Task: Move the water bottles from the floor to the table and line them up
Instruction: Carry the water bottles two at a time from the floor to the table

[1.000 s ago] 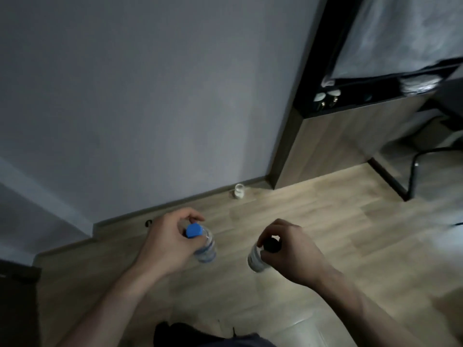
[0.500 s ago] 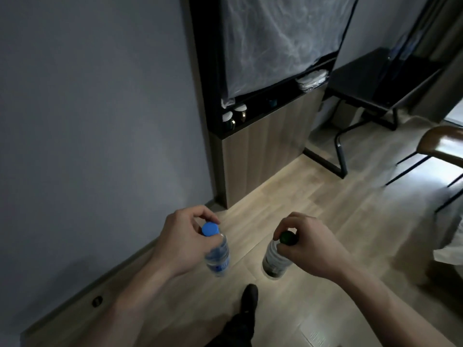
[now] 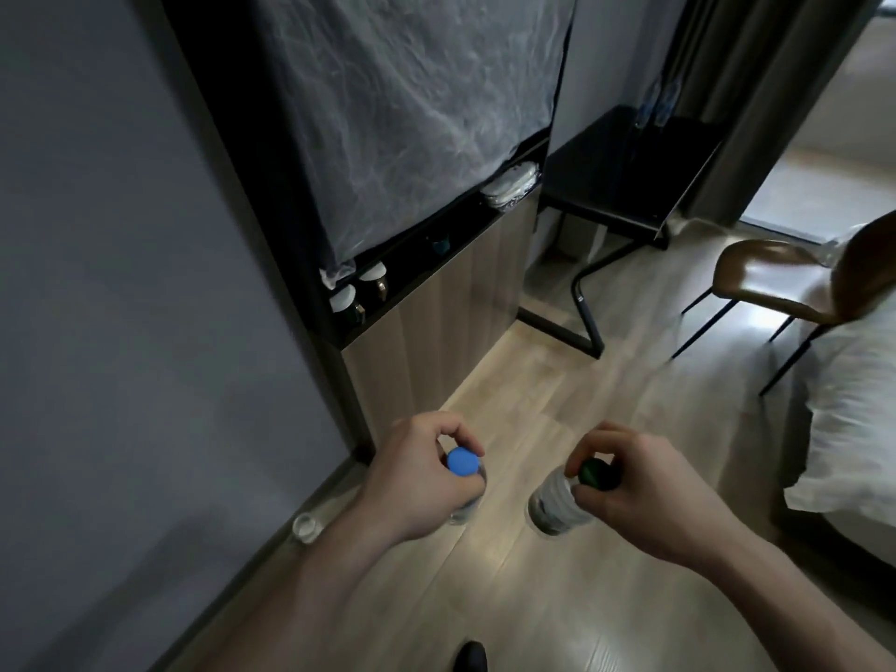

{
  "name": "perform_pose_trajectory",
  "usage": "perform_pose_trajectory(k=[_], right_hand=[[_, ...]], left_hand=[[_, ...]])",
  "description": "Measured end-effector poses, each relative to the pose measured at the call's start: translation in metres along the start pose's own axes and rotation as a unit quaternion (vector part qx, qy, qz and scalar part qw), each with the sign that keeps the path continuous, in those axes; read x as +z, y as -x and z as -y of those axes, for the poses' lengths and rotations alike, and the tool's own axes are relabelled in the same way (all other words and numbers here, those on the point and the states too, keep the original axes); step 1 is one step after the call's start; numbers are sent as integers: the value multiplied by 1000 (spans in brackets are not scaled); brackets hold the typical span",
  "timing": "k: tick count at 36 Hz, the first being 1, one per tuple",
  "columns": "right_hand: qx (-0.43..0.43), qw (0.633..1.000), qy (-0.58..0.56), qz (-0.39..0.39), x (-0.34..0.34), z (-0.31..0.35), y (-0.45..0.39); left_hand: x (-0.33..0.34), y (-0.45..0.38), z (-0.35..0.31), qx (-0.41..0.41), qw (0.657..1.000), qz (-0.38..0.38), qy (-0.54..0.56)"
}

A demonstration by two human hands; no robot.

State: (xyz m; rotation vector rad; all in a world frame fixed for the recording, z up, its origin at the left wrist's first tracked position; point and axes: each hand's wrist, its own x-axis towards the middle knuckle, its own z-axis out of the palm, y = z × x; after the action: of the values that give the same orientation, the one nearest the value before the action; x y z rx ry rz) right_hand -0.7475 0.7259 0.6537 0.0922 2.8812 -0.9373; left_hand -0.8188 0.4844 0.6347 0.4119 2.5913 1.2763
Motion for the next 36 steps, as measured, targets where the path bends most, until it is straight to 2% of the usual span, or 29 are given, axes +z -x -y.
perform_pose_trajectory(k=[15, 27, 36], right_hand=[[42, 996, -43, -60, -79, -95, -111], [31, 997, -55, -37, -177, -212, -223], [6, 999, -25, -27, -259, -283, -311]], left_hand=[[46, -166, -67, 33, 999, 12, 3], [116, -313, -133, 8, 999, -30, -25], [160, -415, -189, 19, 998, -55, -38]])
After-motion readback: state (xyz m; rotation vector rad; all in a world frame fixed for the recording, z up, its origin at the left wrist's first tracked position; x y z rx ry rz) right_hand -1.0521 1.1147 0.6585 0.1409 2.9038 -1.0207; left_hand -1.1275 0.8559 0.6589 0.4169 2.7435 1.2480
